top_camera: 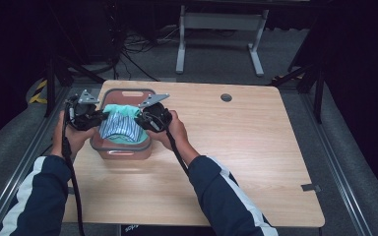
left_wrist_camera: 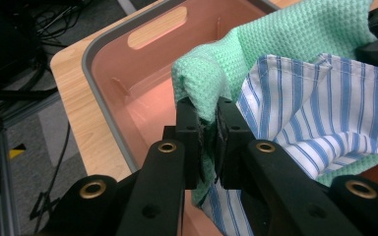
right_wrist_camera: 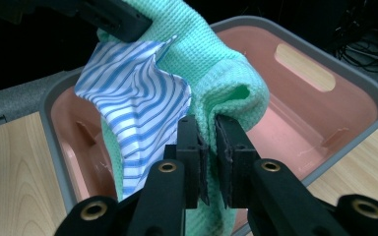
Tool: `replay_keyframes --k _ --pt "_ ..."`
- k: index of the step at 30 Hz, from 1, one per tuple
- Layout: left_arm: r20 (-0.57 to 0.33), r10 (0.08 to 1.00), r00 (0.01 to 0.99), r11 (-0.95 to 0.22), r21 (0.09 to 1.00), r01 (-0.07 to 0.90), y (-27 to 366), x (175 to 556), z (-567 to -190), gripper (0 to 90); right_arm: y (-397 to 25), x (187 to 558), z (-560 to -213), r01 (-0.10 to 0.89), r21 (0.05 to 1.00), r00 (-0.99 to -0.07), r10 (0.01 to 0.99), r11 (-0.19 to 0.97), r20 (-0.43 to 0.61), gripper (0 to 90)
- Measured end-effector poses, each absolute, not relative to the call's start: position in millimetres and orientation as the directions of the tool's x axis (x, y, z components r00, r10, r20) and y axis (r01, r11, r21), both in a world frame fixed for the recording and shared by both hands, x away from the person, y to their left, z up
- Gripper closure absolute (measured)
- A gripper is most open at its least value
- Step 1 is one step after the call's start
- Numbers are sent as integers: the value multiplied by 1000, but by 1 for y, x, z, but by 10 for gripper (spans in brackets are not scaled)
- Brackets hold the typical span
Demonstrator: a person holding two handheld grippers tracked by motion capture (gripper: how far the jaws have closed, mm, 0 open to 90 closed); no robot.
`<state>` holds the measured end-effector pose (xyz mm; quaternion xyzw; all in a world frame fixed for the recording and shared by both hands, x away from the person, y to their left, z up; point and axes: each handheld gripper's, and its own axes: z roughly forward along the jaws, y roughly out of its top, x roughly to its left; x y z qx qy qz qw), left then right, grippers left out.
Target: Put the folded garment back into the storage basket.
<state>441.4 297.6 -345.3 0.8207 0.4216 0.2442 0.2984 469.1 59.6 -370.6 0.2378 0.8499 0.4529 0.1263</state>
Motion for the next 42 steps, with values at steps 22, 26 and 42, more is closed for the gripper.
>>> replay_keyframes --k 22,26,42 --pt "148 841 520 -458 707 539 292 439 -354 690 57 471 -380 312 811 -845 535 495 -2 736" --pt "149 835 531 -459 719 521 289 434 -354 684 53 470 -379 310 807 -846 533 503 -6 718" --pt "162 820 549 -462 754 467 266 406 -353 536 19 457 -370 273 777 -850 520 567 -81 604"
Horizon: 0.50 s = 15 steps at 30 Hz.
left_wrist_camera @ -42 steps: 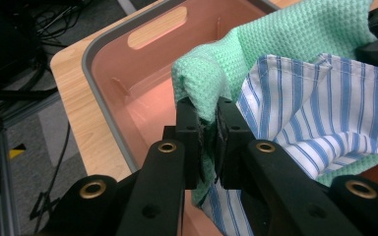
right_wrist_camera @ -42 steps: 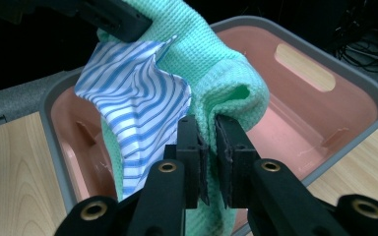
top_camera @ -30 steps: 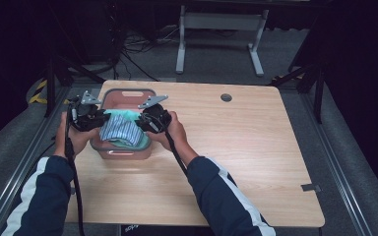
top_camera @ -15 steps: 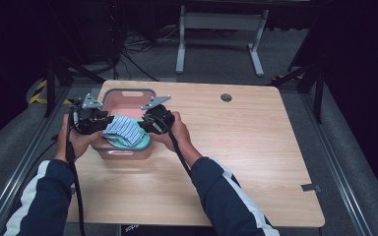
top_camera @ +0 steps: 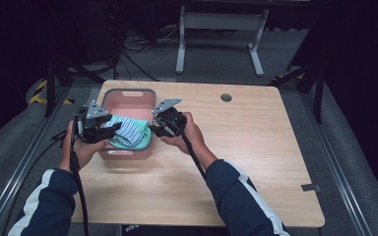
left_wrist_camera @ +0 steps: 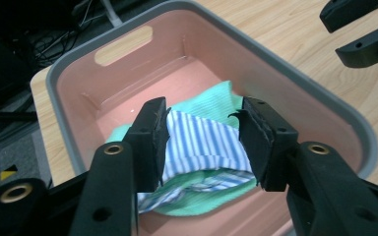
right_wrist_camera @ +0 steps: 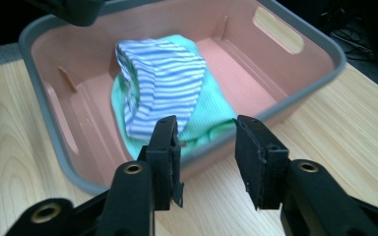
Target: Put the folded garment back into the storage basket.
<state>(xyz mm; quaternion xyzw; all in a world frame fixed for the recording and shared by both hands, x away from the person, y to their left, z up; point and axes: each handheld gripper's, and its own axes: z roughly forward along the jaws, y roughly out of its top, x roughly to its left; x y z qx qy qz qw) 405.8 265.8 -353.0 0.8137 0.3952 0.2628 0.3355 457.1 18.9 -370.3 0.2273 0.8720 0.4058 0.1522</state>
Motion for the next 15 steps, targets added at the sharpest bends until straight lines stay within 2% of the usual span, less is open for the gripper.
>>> replay_keyframes --k 15 --pt "169 772 613 -485 780 395 228 381 -350 494 -30 438 -363 251 753 -836 529 609 -149 497"
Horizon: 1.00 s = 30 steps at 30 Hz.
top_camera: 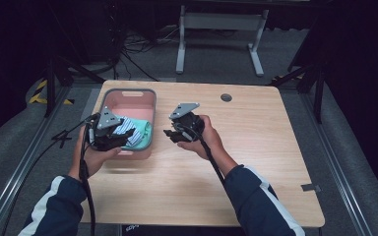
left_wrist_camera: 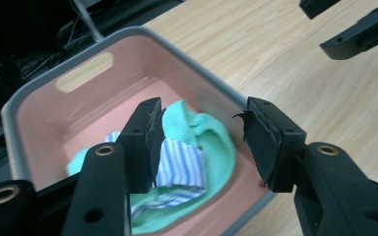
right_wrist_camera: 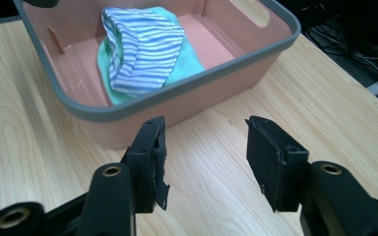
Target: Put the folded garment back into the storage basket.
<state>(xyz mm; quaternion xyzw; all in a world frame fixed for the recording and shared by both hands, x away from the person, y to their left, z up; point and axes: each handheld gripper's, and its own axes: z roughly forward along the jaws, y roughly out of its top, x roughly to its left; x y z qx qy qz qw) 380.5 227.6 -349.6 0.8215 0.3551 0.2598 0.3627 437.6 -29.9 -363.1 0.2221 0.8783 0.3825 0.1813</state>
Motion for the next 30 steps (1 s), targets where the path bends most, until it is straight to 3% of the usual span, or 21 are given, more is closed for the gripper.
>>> replay_keyframes --k 30 --pt "184 662 726 -567 757 325 180 352 -367 420 -86 411 -371 262 710 -819 539 654 -195 415"
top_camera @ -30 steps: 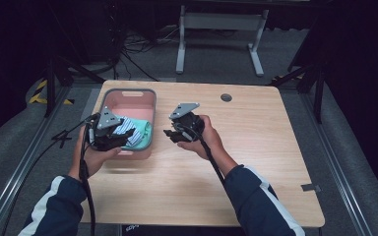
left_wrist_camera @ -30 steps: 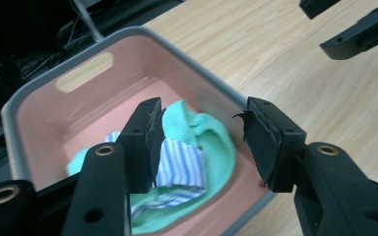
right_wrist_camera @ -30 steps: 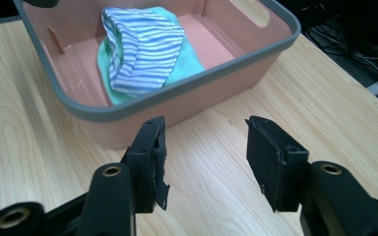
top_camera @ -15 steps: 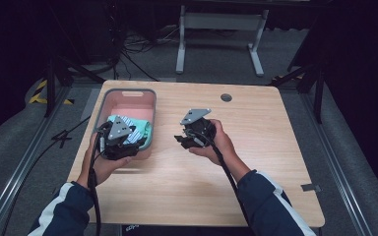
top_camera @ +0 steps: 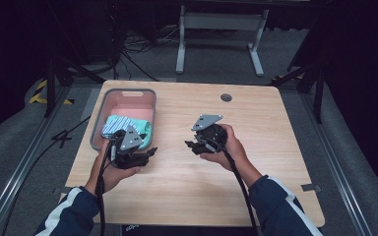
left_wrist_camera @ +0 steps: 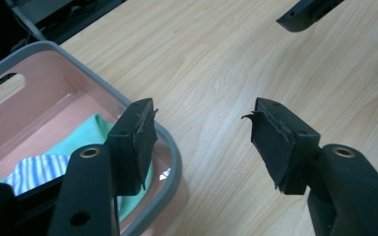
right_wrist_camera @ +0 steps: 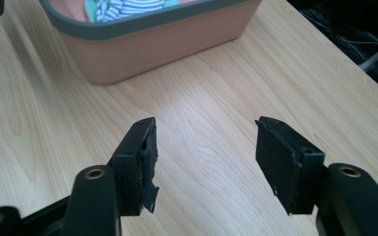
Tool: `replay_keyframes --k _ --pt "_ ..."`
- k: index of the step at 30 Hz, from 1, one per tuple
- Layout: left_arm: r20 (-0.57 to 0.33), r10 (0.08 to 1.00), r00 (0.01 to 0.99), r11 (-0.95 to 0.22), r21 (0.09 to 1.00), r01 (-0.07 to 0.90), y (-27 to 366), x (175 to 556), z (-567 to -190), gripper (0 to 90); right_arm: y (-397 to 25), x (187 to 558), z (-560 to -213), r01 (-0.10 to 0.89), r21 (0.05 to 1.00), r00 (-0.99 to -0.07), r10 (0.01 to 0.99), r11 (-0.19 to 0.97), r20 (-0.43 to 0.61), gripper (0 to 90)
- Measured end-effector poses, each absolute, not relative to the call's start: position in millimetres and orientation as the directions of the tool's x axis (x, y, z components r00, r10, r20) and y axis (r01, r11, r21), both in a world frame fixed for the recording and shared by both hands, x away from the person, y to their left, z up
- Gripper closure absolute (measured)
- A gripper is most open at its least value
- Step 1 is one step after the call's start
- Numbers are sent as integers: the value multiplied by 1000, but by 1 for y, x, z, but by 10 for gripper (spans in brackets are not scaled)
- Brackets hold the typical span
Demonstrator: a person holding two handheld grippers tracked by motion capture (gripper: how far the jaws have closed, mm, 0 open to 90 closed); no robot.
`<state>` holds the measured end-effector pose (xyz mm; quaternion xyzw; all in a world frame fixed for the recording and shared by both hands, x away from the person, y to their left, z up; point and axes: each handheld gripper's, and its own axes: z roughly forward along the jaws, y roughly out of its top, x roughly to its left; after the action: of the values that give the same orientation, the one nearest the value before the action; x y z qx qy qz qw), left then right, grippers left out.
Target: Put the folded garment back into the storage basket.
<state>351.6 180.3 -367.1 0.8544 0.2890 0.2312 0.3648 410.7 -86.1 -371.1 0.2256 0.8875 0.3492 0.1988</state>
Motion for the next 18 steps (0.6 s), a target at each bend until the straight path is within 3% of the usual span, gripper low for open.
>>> replay_keyframes --k 9,18 --pt "195 622 759 -597 745 298 163 344 -375 384 -106 402 -375 265 703 -810 548 660 -209 394" --pt "185 581 793 -618 734 282 144 339 -388 288 -132 392 -384 284 692 -793 568 664 -220 363"
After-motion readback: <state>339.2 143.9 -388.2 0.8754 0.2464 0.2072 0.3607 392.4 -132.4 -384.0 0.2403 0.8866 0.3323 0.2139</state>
